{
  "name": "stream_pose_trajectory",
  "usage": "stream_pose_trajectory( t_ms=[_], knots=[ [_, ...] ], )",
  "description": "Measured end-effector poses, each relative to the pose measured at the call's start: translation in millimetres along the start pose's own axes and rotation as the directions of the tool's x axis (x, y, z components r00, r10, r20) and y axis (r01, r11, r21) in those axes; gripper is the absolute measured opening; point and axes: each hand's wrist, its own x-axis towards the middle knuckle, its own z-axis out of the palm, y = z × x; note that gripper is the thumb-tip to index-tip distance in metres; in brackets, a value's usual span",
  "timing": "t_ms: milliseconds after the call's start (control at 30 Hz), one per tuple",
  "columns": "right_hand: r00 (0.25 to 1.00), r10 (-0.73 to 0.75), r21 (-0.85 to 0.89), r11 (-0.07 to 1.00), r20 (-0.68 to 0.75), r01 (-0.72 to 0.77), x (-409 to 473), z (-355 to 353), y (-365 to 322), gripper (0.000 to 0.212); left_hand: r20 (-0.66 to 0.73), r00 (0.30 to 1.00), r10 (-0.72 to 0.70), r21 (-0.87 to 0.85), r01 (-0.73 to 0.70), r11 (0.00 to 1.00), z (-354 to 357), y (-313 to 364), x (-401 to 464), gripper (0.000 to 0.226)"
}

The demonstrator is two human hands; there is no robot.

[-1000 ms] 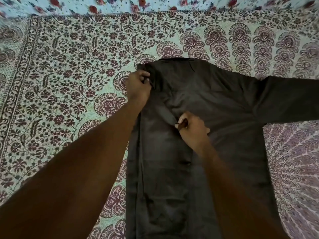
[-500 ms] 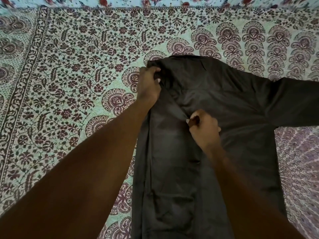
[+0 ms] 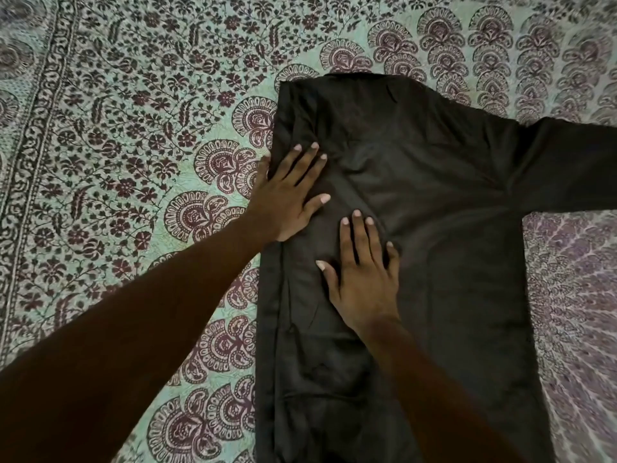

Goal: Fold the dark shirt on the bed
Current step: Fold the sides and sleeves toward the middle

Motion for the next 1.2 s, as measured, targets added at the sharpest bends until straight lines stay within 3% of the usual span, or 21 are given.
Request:
stream_pose_trajectory(
  t_ms=[100,200,267,400,633,767,933,1033,1200],
  knots=[
    [0.996,0.087,-0.03,0.996,0.029,-0.086,-32.8,2.8,-7.8,0.084,0.032,0.999,-0.005,0.014,0.005,1.0,-6.7,4.6,-4.4,0.073],
    [0.992,0.124,-0.002,0.992,-0.002,-0.124,-50.4,-2.4,-16.7,0.09,-0.045,0.999,0.01,0.007,-0.01,1.0,-24.7,16.3,-17.9,0.074],
    [0.992,0.123,0.032,0.992,-0.006,-0.123,-50.8,-7.0,-24.6,0.094,-0.067,0.997,0.044,0.007,-0.043,0.999,-27.8,25.5,-37.1,0.074],
    [0.998,0.033,0.012,0.999,0.052,-0.033,-87.0,10.3,-31.7,0.093,0.056,0.992,0.113,0.019,-0.114,0.993,-10.5,22.2,-66.7,0.079],
    [0.995,0.098,-0.019,0.995,0.031,-0.097,-153.4,19.3,-21.3,0.095,-0.011,0.997,0.078,0.015,-0.077,0.997,-31.6,48.6,-112.4,0.074],
    [0.998,0.025,-0.029,0.999,0.065,-0.023,-161.7,25.8,-19.2,0.088,0.059,0.988,0.142,0.012,-0.143,0.99,-20.9,66.5,-183.5,0.069],
    [0.998,-0.038,-0.027,0.999,0.059,0.04,-176.7,20.2,-15.8,0.087,0.154,0.981,0.115,0.0,-0.117,0.993,-8.5,67.2,-216.6,0.085],
    [0.986,-0.141,-0.023,0.989,0.088,0.143,-204.3,26.1,-13.2,0.093,0.141,0.986,0.094,0.025,-0.099,0.995,-12.0,70.5,-217.4,0.089],
    [0.988,-0.126,-0.024,0.991,0.089,0.128,-232.9,26.3,2.0,0.094,0.067,0.989,0.131,0.048,-0.134,0.99,-20.4,84.9,-242.4,0.072]
  ],
)
